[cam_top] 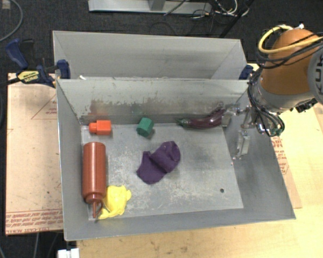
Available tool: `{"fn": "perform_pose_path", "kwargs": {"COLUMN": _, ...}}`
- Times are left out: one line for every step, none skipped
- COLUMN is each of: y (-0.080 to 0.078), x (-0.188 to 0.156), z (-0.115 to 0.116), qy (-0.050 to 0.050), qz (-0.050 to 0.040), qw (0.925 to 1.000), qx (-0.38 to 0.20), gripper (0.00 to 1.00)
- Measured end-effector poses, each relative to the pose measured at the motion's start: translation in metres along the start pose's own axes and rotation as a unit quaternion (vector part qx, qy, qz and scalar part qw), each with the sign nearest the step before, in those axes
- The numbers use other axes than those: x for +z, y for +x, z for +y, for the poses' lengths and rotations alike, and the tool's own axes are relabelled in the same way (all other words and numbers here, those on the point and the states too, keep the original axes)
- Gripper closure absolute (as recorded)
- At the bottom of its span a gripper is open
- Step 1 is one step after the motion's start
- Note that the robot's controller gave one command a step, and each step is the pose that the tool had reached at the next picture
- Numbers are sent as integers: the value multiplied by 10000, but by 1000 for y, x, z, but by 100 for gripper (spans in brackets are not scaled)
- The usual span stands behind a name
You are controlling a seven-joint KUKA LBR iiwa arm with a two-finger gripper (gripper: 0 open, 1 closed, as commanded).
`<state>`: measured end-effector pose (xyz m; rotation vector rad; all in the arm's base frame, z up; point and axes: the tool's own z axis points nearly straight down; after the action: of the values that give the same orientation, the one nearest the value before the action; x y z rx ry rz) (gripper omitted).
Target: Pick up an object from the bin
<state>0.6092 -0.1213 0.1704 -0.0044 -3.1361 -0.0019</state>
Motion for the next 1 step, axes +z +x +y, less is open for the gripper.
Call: {"fn": "perform_pose_path", "kwargs": {"y": -1, "x": -5, "z": 0, "qy": 5, "qz": -35, "qw": 10000, "qx": -10, "gripper": 0}}
